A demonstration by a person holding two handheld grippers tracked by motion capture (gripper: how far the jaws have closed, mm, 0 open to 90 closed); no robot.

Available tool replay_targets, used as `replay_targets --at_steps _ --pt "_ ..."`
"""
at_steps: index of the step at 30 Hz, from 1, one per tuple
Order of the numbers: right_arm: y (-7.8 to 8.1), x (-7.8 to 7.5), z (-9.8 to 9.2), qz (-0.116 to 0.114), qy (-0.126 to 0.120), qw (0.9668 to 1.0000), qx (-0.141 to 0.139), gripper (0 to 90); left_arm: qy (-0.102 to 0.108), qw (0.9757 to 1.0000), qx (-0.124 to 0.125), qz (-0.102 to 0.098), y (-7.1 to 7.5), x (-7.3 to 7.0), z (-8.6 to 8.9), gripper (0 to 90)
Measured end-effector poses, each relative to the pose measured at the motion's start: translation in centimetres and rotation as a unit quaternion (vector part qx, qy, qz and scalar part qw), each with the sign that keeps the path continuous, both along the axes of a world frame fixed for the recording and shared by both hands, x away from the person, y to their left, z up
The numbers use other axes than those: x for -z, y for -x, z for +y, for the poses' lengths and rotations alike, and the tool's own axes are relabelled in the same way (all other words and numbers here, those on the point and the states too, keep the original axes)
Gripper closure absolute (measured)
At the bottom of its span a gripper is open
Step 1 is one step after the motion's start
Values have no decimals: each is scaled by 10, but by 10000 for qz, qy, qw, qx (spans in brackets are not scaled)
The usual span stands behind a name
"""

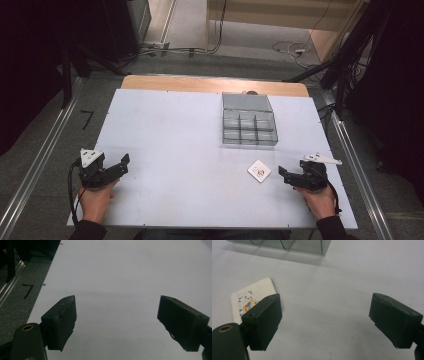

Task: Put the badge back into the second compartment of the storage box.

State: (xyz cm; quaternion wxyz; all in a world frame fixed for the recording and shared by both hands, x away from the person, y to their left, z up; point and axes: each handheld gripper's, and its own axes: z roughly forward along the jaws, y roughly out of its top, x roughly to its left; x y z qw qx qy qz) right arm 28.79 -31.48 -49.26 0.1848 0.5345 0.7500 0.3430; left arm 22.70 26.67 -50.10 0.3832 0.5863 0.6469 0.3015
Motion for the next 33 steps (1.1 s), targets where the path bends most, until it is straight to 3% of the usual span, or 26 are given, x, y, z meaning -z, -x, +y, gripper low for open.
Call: replay_targets --at_steps 33 --pt "-1 7 39 -6 63 9987 -514 107 15 10000 51 -13 0 0 -1 161"
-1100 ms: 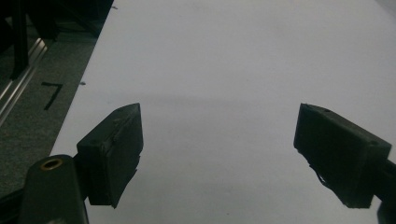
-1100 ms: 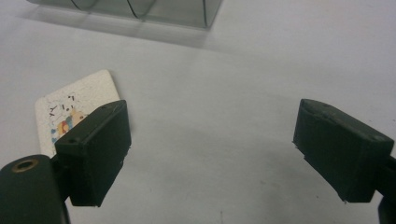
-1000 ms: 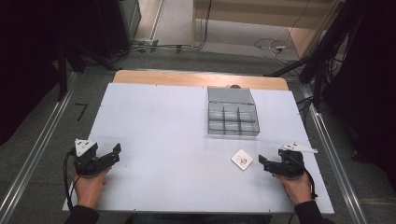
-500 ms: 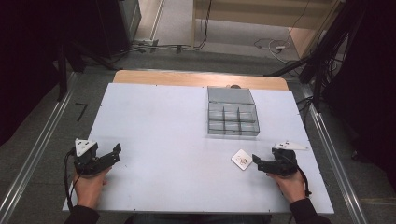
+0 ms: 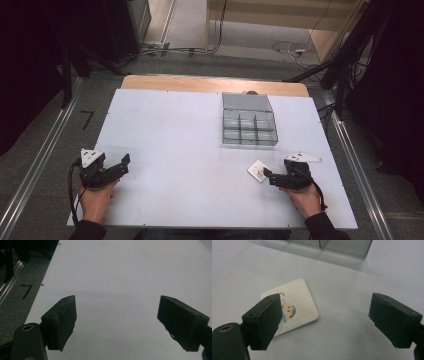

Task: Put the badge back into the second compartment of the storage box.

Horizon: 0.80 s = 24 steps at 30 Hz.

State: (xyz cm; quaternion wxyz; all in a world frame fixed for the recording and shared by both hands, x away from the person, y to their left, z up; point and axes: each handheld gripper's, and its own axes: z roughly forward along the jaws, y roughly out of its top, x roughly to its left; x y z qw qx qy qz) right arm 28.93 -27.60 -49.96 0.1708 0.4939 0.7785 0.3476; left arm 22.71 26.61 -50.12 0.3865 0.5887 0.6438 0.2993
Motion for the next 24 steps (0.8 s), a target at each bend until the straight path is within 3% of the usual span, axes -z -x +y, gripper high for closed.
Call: replay_targets --at_steps 6,24 --pt "2 5 7 -87 6 9999 -137 111 7 10000 9 -1 0 0 0 161" --pt "4 10 19 -43 27 9991 -431 111 7 10000 17 9 0 0 -1 161"
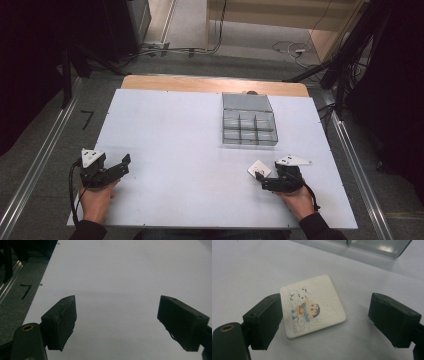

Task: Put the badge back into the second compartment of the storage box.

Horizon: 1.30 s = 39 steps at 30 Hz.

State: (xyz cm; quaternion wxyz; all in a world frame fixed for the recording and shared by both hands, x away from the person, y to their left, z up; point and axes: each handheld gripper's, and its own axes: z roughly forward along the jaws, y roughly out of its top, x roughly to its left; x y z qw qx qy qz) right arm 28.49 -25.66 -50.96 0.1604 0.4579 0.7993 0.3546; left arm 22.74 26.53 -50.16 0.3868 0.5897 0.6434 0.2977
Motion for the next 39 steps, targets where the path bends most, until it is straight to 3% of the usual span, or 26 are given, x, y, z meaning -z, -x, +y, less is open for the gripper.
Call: replay_targets --at_steps 9,15,26,39 --pt "1 3 6 -14 124 9999 -114 122 6 10000 -1 -14 0 0 1 161" --pt "4 5 12 -183 390 9989 -201 166 6 10000 -7 -13 0 0 0 161" --pt "6 4 13 -270 368 9986 -286 313 16 10000 -9 -27 1 -1 0 162" --pt "6 -6 12 -372 296 9985 -279 314 36 10000 -34 -81 2 -2 1 168"
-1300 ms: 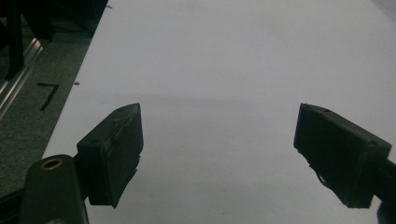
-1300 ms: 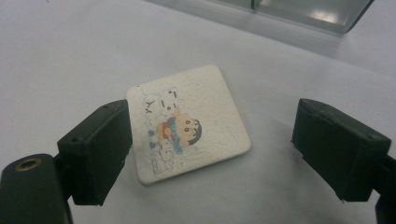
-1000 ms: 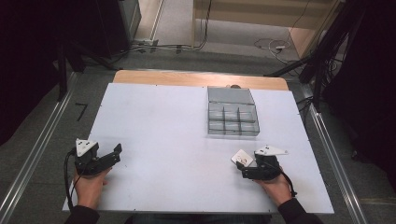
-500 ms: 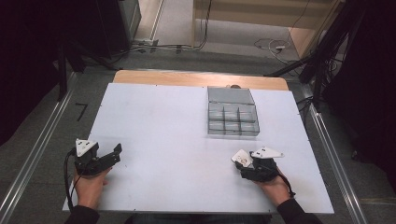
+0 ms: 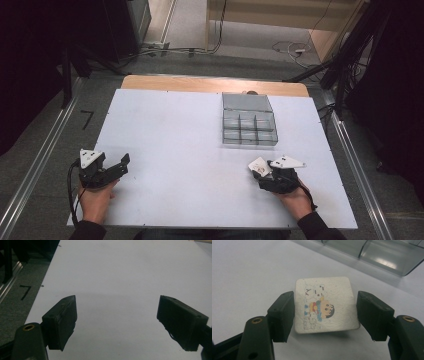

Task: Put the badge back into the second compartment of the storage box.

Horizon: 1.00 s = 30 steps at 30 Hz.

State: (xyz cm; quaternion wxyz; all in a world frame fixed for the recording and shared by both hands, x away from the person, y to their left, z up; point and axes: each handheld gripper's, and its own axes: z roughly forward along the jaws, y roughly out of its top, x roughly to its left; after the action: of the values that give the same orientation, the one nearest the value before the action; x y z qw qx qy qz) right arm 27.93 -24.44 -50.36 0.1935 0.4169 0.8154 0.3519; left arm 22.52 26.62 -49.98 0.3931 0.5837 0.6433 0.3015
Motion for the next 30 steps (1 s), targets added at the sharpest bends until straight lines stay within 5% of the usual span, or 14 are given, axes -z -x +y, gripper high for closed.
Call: replay_targets --at_steps 30 --pt "-21 -26 -7 -139 -465 9983 307 314 22 10000 35 1 -1 0 -1 168"
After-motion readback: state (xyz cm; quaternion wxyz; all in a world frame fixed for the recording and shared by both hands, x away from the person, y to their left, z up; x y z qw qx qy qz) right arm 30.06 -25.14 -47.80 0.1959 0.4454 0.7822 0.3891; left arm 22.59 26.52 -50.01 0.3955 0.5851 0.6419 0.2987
